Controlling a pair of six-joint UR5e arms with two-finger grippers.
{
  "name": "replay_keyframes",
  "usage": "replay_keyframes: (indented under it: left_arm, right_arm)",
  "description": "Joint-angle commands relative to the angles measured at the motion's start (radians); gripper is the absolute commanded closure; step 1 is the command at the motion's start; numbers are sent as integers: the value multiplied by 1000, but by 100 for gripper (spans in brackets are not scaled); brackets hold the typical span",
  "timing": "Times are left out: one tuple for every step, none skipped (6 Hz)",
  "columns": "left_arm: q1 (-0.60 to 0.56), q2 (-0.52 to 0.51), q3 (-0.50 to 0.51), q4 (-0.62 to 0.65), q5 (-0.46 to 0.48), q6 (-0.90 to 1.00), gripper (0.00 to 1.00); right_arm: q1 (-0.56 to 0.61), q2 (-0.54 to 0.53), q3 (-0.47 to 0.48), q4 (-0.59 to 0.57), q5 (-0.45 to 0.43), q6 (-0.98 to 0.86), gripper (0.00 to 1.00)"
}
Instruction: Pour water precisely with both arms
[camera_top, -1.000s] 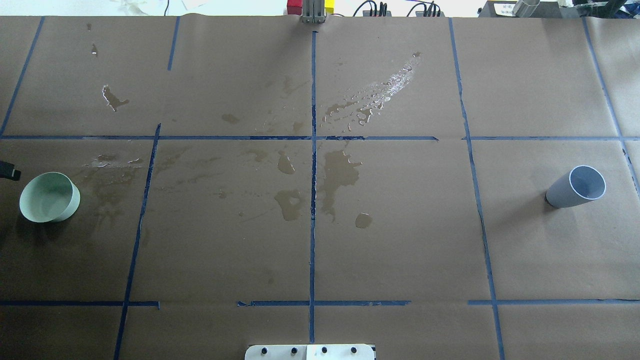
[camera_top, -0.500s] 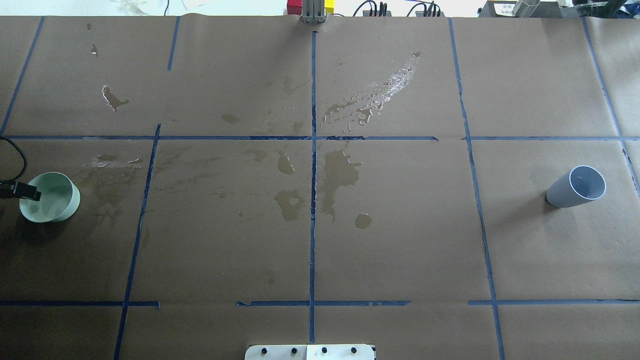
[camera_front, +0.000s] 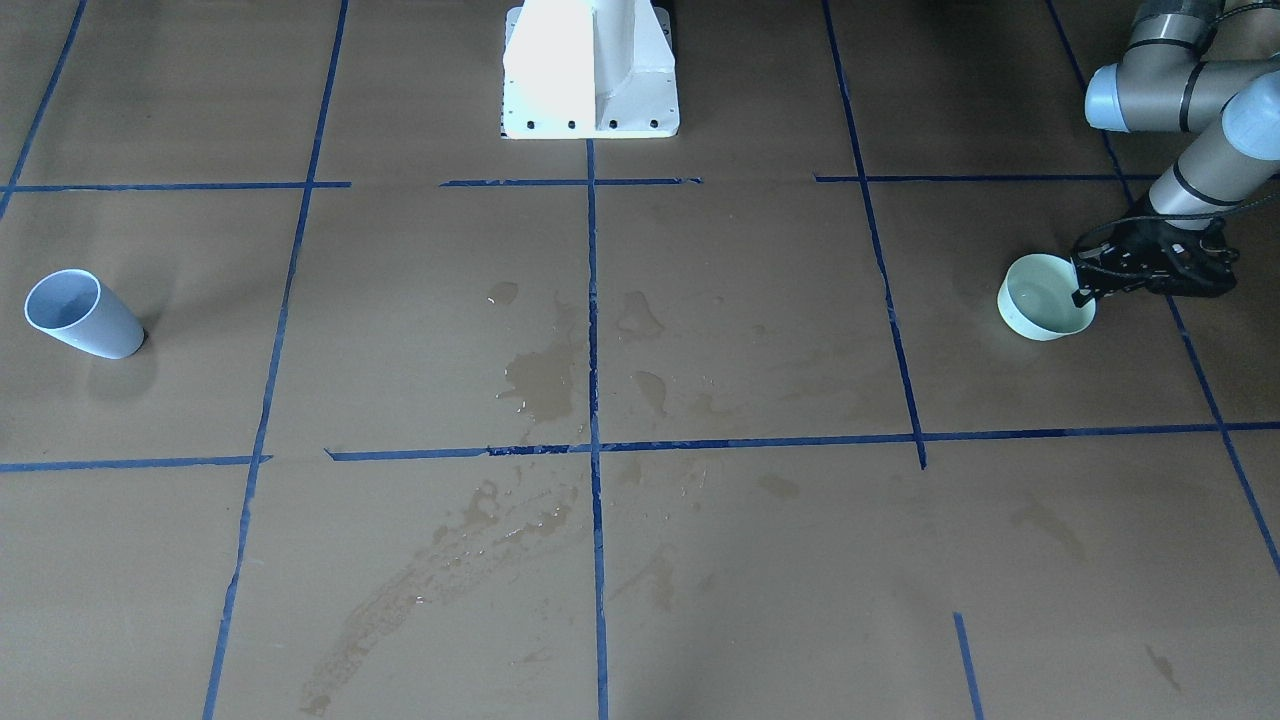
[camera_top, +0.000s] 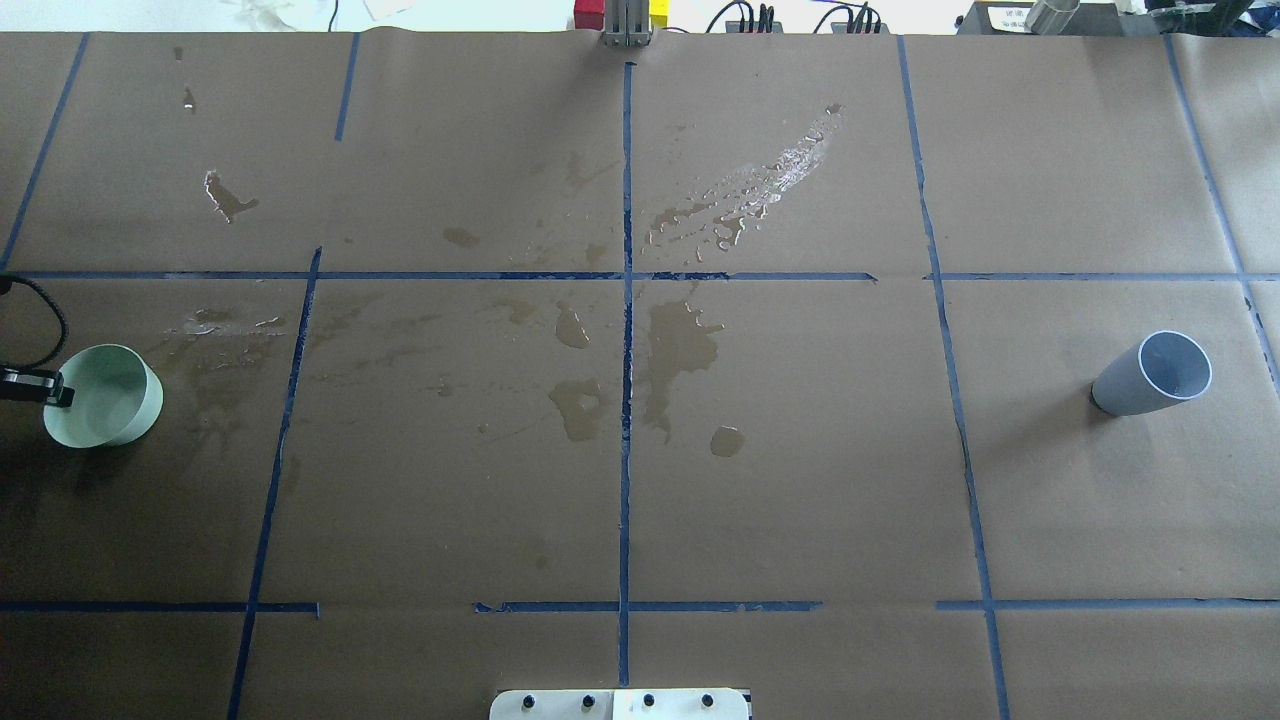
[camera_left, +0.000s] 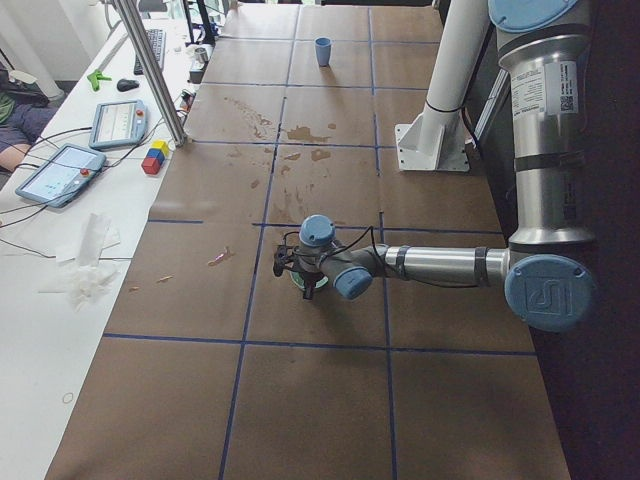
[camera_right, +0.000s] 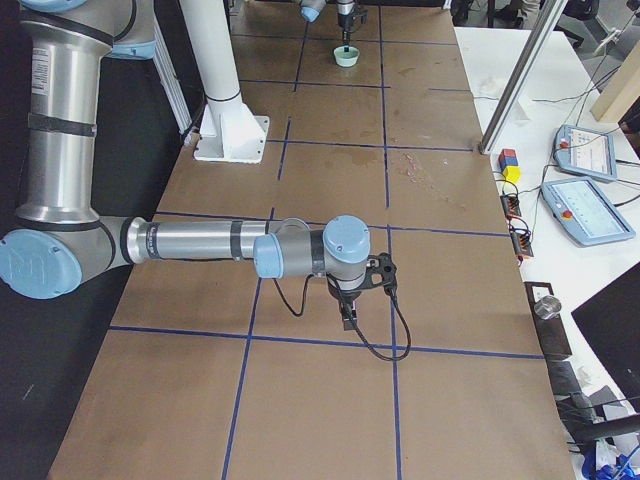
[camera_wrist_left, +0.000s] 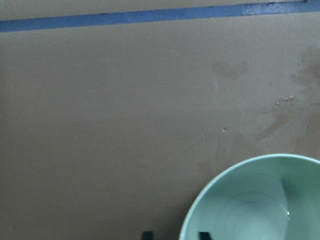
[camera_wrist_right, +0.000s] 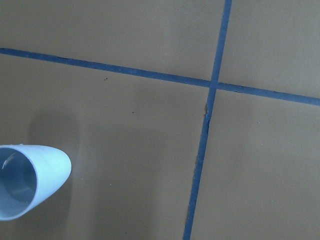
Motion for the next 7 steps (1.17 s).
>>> replay_keyframes:
  left_arm:
    - [-16, -50, -35, 4, -123, -1, 100]
    - [-31, -105, -44, 10, -125, -2, 100]
    - [-33, -174, -81, 85, -123, -55, 100]
    - [-28, -252, -141, 197, -114, -123, 99]
    - [-19, -343, -147, 255, -114, -193, 99]
    - [43, -448, -147, 318, -84, -306, 99]
    - [173, -528, -135, 369, 60, -382, 99]
  right_arm:
    - [0, 0, 0, 0, 0, 0, 0]
    - [0, 0, 0, 0, 0, 0, 0]
    - [0, 0, 0, 0, 0, 0, 0]
    - [0, 0, 0, 0, 0, -2, 0]
    - [0, 0, 0, 0, 0, -2, 0]
    - [0, 0, 0, 2, 0, -2, 0]
    - [0, 0, 0, 0, 0, -2, 0]
